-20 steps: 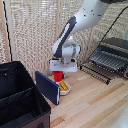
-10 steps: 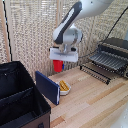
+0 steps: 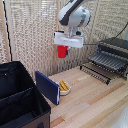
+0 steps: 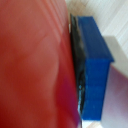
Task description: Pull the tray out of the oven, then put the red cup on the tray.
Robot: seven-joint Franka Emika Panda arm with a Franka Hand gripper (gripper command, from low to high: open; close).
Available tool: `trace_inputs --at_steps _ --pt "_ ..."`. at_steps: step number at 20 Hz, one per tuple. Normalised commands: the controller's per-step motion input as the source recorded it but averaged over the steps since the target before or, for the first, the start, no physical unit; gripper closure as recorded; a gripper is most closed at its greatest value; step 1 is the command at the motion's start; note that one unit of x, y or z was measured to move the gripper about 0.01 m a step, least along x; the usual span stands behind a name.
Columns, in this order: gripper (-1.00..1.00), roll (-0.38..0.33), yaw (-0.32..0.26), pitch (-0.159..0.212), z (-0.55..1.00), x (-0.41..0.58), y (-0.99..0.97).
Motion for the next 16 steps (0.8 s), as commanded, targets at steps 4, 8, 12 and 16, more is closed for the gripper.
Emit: trace_inputs --at_steps 4,8,12,16 --pt "1.00 0.017 -0.141 0.061 0.55 0.075 -0.70" --pt "1.00 -0.004 -0.095 0.100 0.56 0.052 -0.87" --pt "1.00 -0.054 -0.050 0.086 0.48 0.050 -0.91" --pt "1.00 -0.133 -0.025 0.028 0.33 0.019 -0.85"
